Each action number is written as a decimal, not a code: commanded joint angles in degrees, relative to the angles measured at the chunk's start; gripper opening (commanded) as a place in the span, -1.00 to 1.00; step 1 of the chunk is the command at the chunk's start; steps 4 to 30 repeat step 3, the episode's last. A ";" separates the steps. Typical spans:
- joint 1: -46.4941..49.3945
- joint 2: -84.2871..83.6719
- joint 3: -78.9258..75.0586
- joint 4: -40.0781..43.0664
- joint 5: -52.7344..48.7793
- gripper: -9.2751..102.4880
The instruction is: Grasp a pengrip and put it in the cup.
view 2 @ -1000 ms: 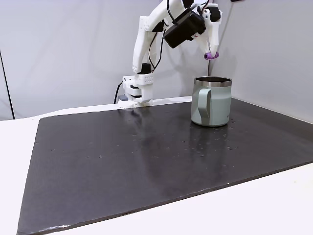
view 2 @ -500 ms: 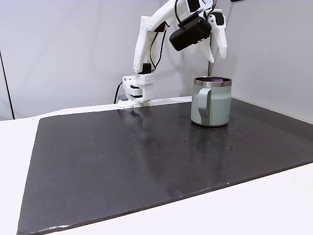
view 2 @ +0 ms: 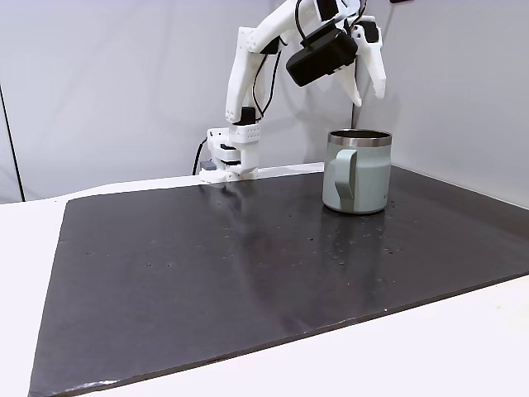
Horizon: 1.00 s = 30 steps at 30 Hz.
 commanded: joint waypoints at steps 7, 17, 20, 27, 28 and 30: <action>-0.70 3.69 -0.35 0.53 0.00 -0.50; -0.70 3.69 -0.35 0.53 0.00 -0.50; -0.70 3.69 -0.35 0.53 0.00 -0.50; -0.70 3.69 -0.35 0.53 0.00 -0.50; -0.70 3.69 -0.35 0.53 0.00 -0.50; -0.70 3.69 -0.35 0.53 0.00 -0.50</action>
